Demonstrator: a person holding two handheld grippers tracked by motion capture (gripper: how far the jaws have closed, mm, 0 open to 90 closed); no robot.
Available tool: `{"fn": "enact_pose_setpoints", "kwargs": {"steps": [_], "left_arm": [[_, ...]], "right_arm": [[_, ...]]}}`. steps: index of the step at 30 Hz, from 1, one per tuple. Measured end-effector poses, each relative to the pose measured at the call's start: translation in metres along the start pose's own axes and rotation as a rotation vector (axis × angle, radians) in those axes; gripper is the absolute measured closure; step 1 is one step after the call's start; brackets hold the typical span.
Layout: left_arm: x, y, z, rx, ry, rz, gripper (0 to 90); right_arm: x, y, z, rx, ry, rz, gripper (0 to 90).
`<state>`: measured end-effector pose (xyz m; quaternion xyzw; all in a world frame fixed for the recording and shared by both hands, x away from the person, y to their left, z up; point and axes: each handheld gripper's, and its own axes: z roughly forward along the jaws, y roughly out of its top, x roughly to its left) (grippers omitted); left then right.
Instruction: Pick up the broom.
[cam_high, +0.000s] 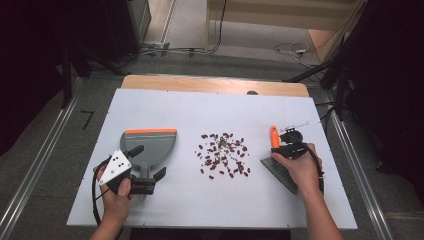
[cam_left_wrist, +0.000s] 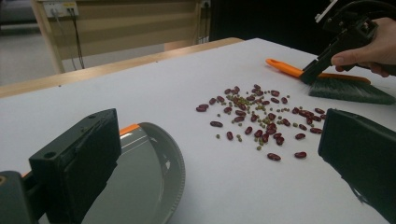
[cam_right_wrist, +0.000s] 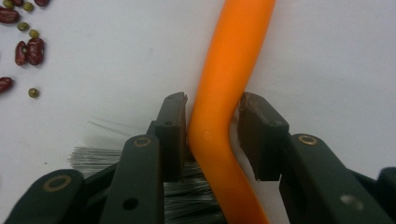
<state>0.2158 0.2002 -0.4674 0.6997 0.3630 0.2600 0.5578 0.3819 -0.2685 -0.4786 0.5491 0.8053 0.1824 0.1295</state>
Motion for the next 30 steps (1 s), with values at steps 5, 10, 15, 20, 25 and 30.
{"fn": "enact_pose_setpoints", "kwargs": {"steps": [5,10,15,20,25,30], "left_arm": [[-0.005,0.001,0.003,0.007,-0.009,0.016,0.0],[-0.005,0.002,0.003,0.004,-0.012,0.017,0.0],[-0.005,0.002,0.004,0.004,-0.014,0.018,0.0],[-0.006,0.003,0.003,0.002,-0.016,0.023,0.0],[-0.006,0.006,0.0,-0.014,-0.005,0.023,0.0],[-0.008,0.007,0.002,-0.018,-0.01,0.024,0.0]], "right_arm": [[-0.002,-0.004,0.0,-0.031,0.008,0.022,67.8],[-0.007,-0.01,0.0,-0.07,0.04,0.043,67.9],[-0.009,-0.015,-0.002,-0.124,0.063,0.045,67.9],[-0.015,-0.028,-0.015,-0.255,0.111,0.062,68.0],[-0.021,-0.041,-0.029,-0.402,0.146,0.086,68.4],[-0.026,-0.05,-0.041,-0.535,0.181,0.1,68.8]]}}
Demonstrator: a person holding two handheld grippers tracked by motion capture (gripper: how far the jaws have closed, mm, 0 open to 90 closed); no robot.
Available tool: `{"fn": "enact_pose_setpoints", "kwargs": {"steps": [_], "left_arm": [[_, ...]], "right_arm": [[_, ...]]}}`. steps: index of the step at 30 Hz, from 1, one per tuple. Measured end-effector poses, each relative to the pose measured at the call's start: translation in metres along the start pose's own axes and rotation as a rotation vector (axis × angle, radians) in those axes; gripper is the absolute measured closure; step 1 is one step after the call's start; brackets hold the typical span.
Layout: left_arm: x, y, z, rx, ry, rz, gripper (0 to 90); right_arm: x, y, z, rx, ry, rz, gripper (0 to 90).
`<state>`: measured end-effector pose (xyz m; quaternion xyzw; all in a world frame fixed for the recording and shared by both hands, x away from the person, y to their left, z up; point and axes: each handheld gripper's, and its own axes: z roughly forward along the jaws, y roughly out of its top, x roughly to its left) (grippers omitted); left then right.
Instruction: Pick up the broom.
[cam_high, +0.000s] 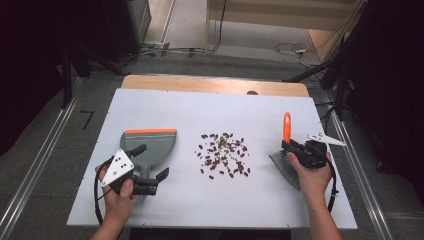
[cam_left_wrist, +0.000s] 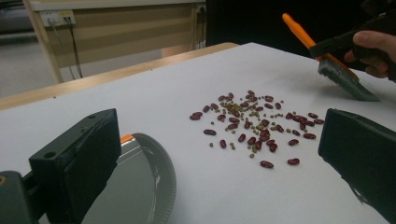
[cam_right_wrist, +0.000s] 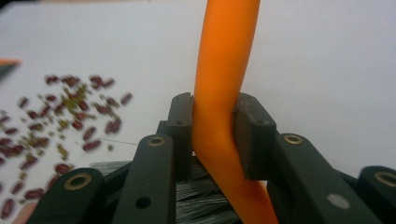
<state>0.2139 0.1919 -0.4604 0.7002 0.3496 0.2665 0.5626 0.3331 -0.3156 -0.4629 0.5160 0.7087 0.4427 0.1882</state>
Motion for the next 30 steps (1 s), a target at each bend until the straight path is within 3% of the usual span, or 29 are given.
{"fn": "enact_pose_setpoints", "kwargs": {"steps": [8,9,14,30], "left_arm": [[-0.004,0.003,0.002,-0.003,-0.009,0.007,0.0],[-0.004,0.003,0.003,-0.005,-0.014,0.006,0.0],[-0.008,0.006,0.004,-0.01,-0.023,0.015,0.0],[-0.022,0.012,0.017,-0.017,-0.043,0.004,0.0]], "right_arm": [[-0.005,0.0,-0.022,-0.166,0.055,0.021,69.2],[-0.005,0.0,-0.022,-0.166,0.055,0.021,69.2],[0.003,0.014,-0.042,-0.255,0.095,0.013,69.3],[0.043,0.031,-0.051,-0.301,0.172,-0.048,69.4]]}}
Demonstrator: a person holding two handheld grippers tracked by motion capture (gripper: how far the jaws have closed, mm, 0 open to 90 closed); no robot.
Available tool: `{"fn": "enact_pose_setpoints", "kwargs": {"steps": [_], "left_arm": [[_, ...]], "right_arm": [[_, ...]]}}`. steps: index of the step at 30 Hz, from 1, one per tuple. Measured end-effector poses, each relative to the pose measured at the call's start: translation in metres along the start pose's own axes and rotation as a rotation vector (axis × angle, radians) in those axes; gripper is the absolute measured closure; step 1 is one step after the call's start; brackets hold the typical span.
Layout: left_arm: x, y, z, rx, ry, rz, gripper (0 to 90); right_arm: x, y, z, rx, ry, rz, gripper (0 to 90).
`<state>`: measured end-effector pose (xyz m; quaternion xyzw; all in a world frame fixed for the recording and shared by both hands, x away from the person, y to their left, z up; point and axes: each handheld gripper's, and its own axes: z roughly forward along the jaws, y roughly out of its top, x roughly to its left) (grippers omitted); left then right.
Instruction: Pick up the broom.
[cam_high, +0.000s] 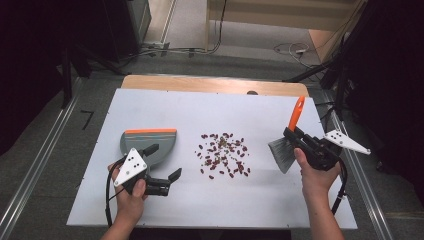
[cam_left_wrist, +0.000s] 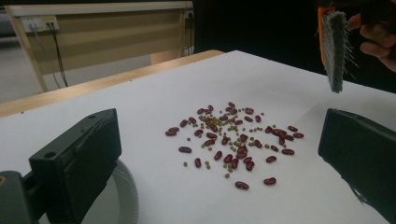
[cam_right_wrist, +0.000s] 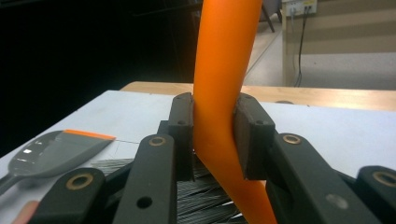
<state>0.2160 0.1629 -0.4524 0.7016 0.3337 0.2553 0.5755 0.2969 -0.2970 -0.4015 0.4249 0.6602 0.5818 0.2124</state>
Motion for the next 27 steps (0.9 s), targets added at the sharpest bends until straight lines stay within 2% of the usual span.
{"fn": "enact_pose_setpoints", "kwargs": {"steps": [6,11,12,22,27], "left_arm": [[-0.004,0.003,0.006,0.0,-0.006,0.007,0.0],[-0.011,0.005,0.011,0.004,0.001,0.004,0.0],[-0.012,0.006,0.012,0.006,-0.004,0.007,0.0],[-0.031,0.013,0.027,0.013,-0.065,0.033,0.0],[-0.043,0.019,0.04,0.015,-0.088,0.054,0.0]], "right_arm": [[0.014,0.004,0.004,-0.003,0.039,-0.006,69.4],[0.033,0.006,0.009,-0.006,0.077,-0.02,69.4],[0.033,0.006,0.009,-0.006,0.077,-0.02,69.4],[0.072,-0.001,0.026,0.023,0.146,-0.063,69.4],[0.082,-0.003,0.031,0.021,0.161,-0.065,69.4]]}}
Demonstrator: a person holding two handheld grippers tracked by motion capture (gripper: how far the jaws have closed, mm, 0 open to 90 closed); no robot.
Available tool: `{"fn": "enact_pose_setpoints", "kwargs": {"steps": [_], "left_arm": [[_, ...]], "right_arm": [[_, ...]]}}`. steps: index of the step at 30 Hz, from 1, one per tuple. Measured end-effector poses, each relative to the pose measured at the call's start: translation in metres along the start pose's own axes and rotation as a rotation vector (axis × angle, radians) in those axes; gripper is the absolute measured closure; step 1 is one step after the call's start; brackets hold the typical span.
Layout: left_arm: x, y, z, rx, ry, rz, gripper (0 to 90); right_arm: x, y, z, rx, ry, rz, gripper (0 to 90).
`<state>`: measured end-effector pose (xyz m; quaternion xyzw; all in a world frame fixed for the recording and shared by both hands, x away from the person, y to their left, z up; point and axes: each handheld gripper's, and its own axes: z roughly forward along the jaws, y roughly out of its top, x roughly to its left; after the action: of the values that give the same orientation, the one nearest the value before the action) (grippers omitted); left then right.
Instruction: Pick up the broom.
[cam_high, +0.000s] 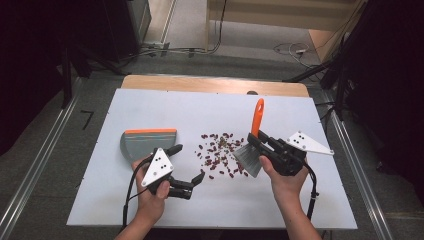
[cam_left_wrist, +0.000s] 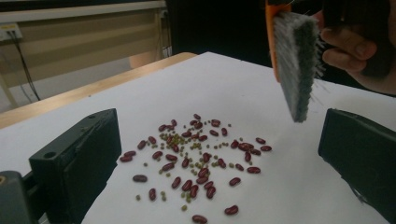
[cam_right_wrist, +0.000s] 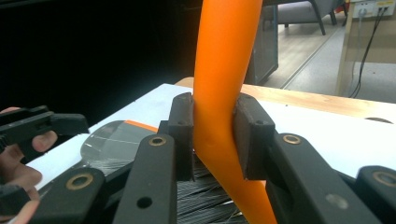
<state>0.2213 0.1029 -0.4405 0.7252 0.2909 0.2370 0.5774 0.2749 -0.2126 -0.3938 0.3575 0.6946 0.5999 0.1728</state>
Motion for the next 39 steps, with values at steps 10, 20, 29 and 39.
{"fn": "enact_pose_setpoints", "kwargs": {"steps": [10,20,29,39], "left_arm": [[-0.02,0.011,0.03,0.003,-0.099,-0.019,0.9],[-0.043,0.009,0.049,0.033,-0.131,-0.067,5.2],[-0.047,0.008,0.055,0.063,-0.044,-0.116,31.2],[-0.039,0.009,0.051,0.073,-0.089,-0.134,82.0]], "right_arm": [[0.018,0.0,0.008,-0.008,0.021,-0.02,69.4],[0.042,-0.004,0.017,-0.014,0.032,-0.057,69.4],[0.058,-0.006,0.021,-0.015,0.036,-0.077,69.4],[0.06,-0.009,0.022,-0.026,0.027,-0.063,69.3]]}}
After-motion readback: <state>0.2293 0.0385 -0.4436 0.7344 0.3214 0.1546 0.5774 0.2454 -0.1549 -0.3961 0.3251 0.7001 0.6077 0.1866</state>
